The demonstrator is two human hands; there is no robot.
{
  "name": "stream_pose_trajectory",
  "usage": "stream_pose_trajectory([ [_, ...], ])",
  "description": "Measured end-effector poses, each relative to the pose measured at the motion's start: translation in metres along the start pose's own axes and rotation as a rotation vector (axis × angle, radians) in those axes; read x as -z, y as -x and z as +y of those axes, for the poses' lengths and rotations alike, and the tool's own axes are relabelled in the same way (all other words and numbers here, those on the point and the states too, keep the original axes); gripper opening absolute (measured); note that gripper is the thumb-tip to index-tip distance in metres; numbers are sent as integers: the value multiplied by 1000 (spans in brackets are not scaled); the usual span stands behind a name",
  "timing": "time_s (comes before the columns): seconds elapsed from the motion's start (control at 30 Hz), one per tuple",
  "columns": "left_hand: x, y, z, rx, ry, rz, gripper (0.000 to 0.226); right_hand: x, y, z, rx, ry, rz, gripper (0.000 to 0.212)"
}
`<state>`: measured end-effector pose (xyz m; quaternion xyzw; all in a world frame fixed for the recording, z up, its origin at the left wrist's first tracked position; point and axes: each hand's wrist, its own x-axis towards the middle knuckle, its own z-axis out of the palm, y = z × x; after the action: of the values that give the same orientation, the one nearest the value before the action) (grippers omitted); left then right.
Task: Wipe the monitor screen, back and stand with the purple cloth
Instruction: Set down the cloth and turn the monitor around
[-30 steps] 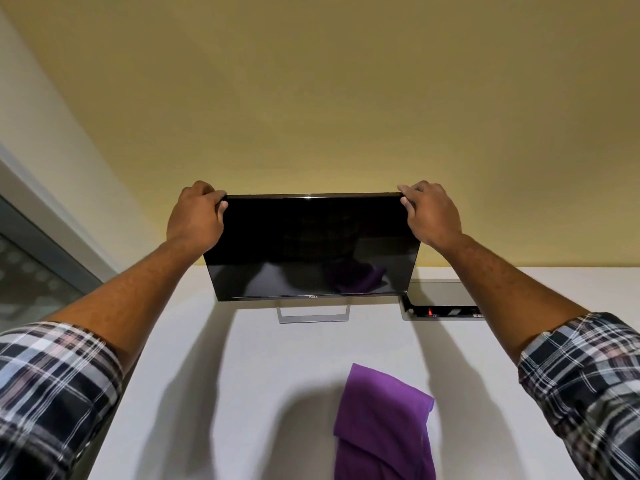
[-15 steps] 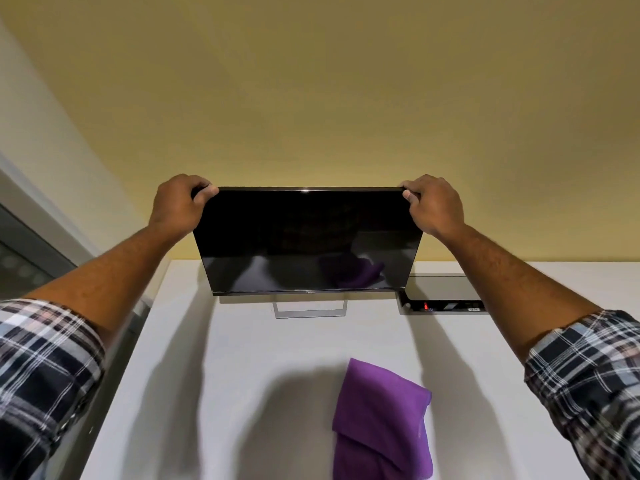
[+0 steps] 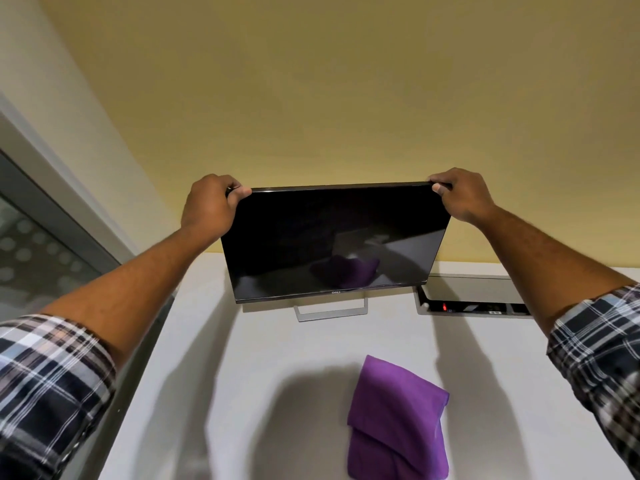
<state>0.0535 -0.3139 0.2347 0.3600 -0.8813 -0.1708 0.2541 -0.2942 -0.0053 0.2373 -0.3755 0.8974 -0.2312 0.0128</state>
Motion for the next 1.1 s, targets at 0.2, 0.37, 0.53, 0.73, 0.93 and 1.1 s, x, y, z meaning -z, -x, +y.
stream_pose_trajectory([
  [0.2, 5, 24, -11, 67, -11, 12, 24, -2, 4, -15, 73, 9, 9, 27],
  [0.37, 4, 23, -9, 102, 29, 32, 24, -3, 14, -19, 44, 20, 37, 27],
  [0.53, -1, 11, -7, 114, 72, 52, 26, -3, 38, -14, -11, 35, 66, 29],
  [0.73, -6, -2, -19, 51, -28, 10, 26, -9, 66, -20, -56, 25, 150, 29],
  [0.93, -8, -14, -13, 52, -69, -97, 29, -8, 90, -18, -66, 50, 184, 30],
  [1.1, -9, -23, -14, -1, -143, -164, 32, -7, 115, -22, -74, 80, 219, 31],
])
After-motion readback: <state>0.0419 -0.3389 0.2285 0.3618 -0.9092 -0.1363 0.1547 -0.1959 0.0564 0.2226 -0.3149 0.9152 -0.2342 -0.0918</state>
